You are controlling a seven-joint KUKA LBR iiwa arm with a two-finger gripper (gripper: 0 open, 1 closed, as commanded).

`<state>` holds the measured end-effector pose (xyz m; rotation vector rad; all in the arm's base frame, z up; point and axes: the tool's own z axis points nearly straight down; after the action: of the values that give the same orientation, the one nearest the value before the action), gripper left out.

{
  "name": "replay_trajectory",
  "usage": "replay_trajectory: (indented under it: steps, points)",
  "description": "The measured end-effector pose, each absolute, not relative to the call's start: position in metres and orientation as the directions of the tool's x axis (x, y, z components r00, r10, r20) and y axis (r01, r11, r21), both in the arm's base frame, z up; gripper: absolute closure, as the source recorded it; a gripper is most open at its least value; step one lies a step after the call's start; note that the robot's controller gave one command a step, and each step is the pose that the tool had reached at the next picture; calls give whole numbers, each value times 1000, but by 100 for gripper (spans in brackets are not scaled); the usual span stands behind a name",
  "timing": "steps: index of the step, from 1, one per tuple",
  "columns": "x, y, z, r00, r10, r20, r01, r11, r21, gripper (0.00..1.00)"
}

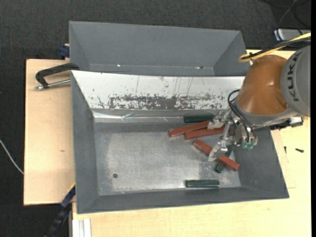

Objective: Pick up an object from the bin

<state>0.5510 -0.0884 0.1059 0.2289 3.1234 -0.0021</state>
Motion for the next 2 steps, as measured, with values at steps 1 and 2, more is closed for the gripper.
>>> replay_trajectory:
  steps: [1, 2]
  points:
    - [543, -65, 94, -983, 186, -11, 186, 983, -1, 0]
    - [531, -68, 107, -970, 245, -2, 245, 970, 2, 0]
